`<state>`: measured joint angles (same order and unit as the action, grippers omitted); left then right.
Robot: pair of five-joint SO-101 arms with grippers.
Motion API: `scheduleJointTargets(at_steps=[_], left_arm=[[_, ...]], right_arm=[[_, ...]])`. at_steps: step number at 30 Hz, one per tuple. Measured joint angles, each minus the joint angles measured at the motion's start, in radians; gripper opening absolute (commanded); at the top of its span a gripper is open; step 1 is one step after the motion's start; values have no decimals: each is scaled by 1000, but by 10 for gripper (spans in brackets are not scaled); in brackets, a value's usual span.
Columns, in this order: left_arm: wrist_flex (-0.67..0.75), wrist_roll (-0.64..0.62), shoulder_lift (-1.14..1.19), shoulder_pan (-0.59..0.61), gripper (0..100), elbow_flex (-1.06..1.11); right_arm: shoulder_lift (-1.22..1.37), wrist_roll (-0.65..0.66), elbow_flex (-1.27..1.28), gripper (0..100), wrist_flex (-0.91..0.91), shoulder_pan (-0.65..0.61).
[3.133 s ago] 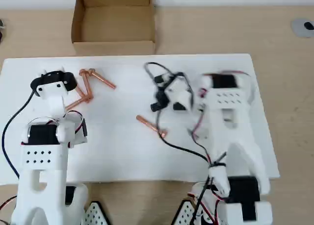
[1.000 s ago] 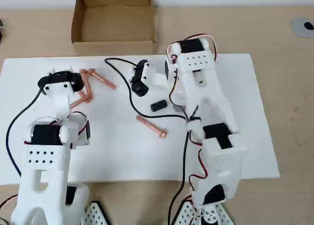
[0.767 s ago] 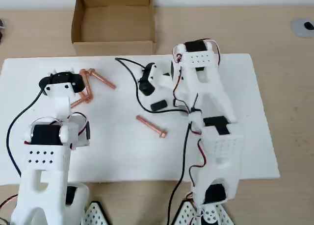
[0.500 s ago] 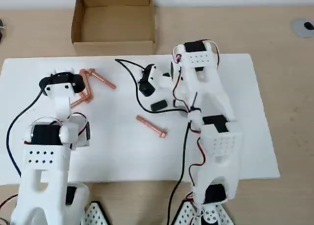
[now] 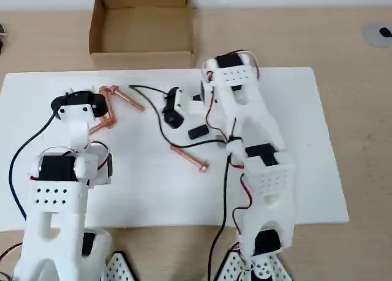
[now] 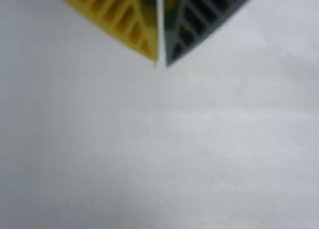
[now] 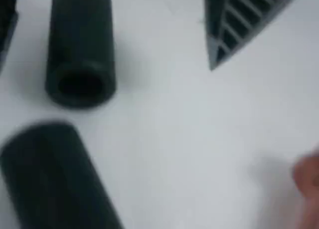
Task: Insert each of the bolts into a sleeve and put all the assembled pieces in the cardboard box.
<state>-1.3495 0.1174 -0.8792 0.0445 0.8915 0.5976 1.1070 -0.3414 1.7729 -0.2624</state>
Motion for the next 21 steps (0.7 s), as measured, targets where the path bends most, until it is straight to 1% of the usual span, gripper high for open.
scheduleJointTargets(at_steps=[4, 7, 21], left_arm=[[-3, 6, 0, 0, 10, 0], [-3, 6, 0, 0, 10, 0], [-6, 6, 0, 0, 10, 0]], right_arm=[[0, 11, 0, 313, 0, 51], [0, 21, 0, 313, 0, 66], [11, 63, 23, 311, 0, 57]])
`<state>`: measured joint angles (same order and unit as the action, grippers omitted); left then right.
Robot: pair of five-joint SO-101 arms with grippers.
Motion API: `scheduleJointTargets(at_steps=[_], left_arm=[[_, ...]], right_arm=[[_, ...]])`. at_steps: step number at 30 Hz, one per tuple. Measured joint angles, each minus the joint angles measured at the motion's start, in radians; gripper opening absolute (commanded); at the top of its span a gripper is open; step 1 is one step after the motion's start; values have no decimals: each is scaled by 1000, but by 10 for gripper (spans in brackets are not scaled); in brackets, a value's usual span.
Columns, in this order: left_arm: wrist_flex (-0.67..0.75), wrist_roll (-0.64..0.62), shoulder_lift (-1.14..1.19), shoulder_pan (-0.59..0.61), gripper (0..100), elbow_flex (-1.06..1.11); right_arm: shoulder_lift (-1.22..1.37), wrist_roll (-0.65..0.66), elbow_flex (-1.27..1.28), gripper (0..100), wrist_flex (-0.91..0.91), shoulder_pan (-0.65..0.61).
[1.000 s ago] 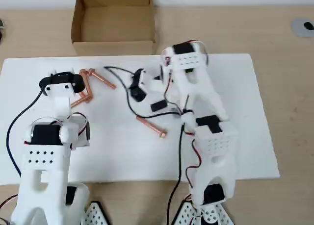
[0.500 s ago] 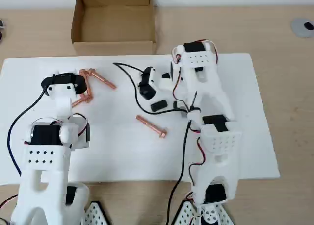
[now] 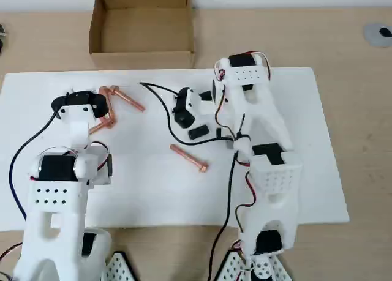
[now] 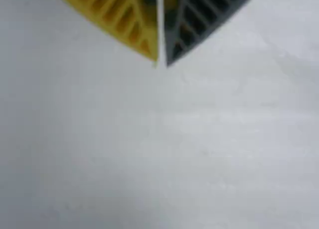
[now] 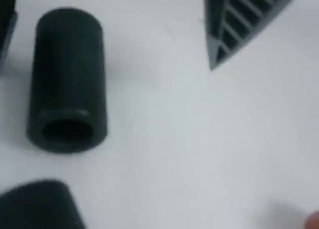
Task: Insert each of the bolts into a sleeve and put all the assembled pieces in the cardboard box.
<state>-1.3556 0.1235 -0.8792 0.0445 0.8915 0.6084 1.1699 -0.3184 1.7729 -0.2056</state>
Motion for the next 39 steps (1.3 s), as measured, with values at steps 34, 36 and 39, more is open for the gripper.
scheduleJointTargets(at_steps=[34, 36, 39], left_arm=[[0, 0, 0, 0, 10, 0], [0, 0, 0, 0, 10, 0], [0, 0, 0, 0, 10, 0]], right_arm=[[144, -26, -184, 97, -2, 2], [150, -26, -183, 97, -2, 0], [152, -26, -183, 98, -2, 0]])
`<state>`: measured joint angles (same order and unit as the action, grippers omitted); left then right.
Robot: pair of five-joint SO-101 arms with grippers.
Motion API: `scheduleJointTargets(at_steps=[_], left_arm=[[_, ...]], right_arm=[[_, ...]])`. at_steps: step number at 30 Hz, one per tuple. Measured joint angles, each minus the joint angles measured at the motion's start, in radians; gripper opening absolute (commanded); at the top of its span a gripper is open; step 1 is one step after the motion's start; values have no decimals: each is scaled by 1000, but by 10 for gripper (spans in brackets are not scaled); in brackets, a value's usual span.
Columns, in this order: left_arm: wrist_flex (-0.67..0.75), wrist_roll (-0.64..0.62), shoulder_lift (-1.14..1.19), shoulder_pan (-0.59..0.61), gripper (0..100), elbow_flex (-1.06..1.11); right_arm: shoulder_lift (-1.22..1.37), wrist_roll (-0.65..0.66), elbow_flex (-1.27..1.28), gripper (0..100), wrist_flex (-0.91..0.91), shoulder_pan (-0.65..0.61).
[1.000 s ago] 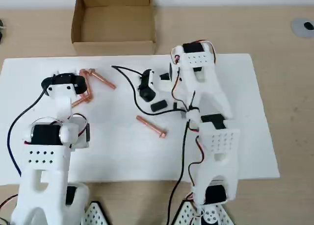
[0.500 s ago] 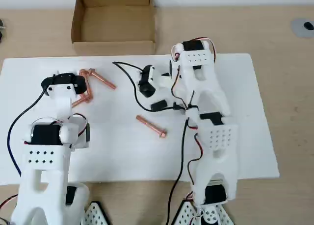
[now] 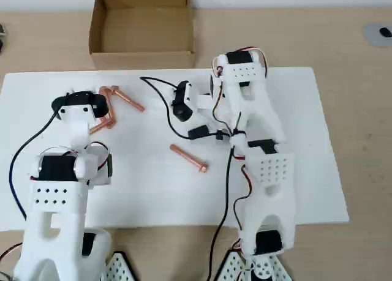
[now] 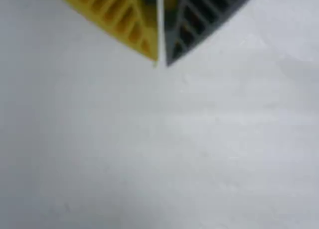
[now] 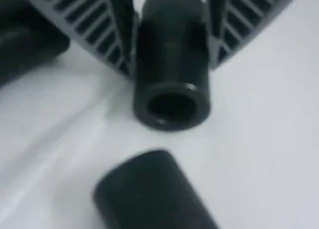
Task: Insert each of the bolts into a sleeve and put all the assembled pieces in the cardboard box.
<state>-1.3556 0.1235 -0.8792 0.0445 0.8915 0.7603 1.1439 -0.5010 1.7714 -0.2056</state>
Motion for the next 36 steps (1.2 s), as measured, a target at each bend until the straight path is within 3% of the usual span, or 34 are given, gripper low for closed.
scheduleJointTargets(at_steps=[12, 16, 24, 36], left_arm=[[0, 0, 0, 0, 10, 0], [0, 0, 0, 0, 10, 0], [0, 0, 0, 0, 10, 0], [0, 0, 0, 0, 10, 0]], right_arm=[[-2, -20, 25, 94, -14, 0], [-2, -32, 17, 11, -15, 8], [-15, -91, -41, 11, 2, 9], [-491, -215, 103, 11, 2, 11]])
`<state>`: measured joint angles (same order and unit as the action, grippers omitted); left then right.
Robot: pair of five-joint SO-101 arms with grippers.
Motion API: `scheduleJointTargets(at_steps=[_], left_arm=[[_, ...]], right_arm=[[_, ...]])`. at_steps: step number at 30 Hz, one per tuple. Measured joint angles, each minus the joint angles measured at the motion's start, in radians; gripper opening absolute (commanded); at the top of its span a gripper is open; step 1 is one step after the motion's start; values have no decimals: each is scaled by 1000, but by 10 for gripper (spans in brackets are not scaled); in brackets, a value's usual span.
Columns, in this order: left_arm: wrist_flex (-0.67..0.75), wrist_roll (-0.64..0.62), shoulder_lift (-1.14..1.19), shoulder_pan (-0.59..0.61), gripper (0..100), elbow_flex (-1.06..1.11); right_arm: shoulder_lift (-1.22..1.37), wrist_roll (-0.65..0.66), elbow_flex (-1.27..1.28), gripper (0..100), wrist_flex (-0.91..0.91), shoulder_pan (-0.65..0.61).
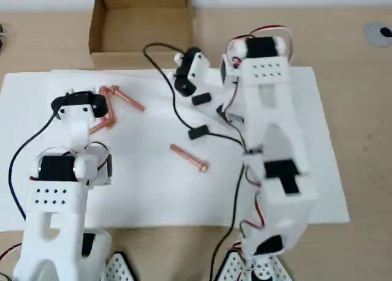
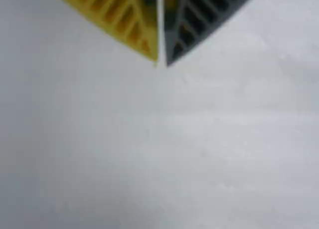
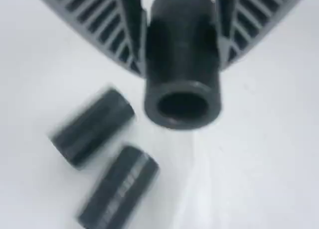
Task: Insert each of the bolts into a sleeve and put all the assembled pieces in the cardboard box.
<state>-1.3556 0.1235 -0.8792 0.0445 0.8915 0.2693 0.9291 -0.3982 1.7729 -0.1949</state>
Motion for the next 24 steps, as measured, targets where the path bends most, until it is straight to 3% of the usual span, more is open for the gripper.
scheduleJointTargets(at_steps=[9, 14, 19, 24], left_arm=[[34, -9, 0, 0, 13, 0], [163, -172, 0, 109, 65, 0], [308, -365, 0, 250, 147, 0], [448, -588, 0, 273, 166, 41]], right_arm=[[-422, -348, 213, 11, 0, 0], [-635, -465, 325, 11, 0, 0], [-724, -485, 451, 11, 0, 0], [-753, -485, 503, 11, 0, 0]])
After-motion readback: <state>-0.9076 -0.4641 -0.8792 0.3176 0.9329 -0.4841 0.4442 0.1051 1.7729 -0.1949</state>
